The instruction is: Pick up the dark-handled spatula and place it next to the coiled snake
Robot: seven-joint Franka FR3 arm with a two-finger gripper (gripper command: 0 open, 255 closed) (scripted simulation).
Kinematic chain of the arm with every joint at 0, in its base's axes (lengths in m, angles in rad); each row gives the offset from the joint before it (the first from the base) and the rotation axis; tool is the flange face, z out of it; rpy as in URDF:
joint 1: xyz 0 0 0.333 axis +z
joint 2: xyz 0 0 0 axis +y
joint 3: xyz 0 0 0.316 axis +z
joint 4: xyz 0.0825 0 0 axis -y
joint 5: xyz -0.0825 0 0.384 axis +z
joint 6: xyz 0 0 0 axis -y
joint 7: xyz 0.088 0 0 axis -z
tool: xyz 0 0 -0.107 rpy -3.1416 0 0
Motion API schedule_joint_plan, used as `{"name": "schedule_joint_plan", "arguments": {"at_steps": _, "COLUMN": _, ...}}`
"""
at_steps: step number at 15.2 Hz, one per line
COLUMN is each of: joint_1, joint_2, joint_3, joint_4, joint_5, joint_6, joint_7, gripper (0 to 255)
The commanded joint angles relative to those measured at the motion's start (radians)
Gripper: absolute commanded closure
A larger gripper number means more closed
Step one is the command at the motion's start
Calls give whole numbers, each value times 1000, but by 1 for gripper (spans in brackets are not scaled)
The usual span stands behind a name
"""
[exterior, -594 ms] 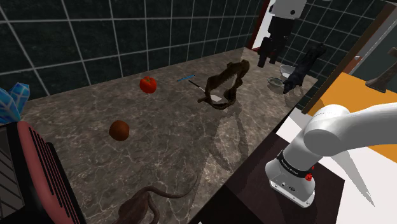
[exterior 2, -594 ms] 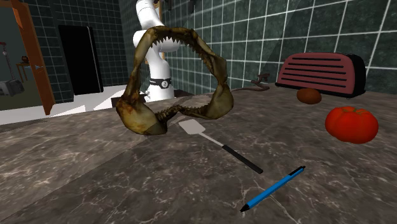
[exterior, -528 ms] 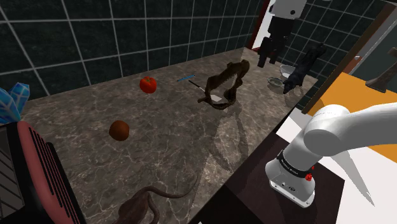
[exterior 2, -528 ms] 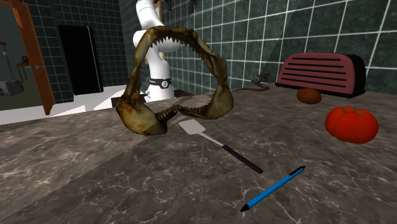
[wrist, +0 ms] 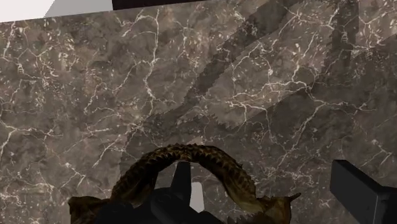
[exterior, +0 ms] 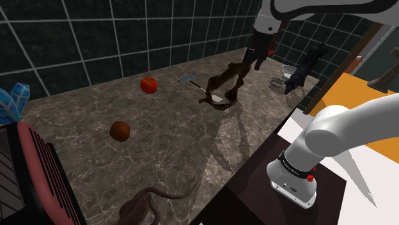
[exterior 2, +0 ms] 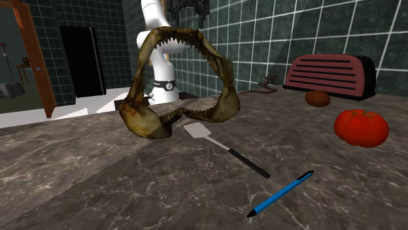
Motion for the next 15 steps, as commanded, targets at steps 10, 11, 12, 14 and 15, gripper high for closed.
{"name": "schedule_joint_plan", "arguments": {"at_steps": 10, "joint_1": -2, "joint_2": 348, "joint_3": -49, "joint_4": 41, "joint_5": 4, "joint_6": 357, "joint_7": -72, "gripper": 0}}
{"name": "schedule_joint_plan", "arguments": {"at_steps": 11, "joint_1": -2, "joint_2": 384, "joint_3": -53, "joint_4": 54, "joint_5": 7, "joint_6": 384, "joint_7": -80, "gripper": 0}}
{"name": "schedule_joint_plan", "arguments": {"at_steps": 12, "joint_1": -2, "joint_2": 420, "joint_3": -56, "joint_4": 69, "joint_5": 12, "joint_6": 410, "joint_7": -88, "gripper": 0}}
{"name": "schedule_joint_plan", "arguments": {"at_steps": 14, "joint_1": -3, "joint_2": 494, "joint_3": -63, "joint_4": 102, "joint_5": 22, "joint_6": 458, "joint_7": -105, "gripper": 0}}
{"name": "schedule_joint_plan", "arguments": {"at_steps": 15, "joint_1": -4, "joint_2": 531, "joint_3": -65, "joint_4": 121, "joint_5": 28, "joint_6": 480, "joint_7": -114, "gripper": 0}}
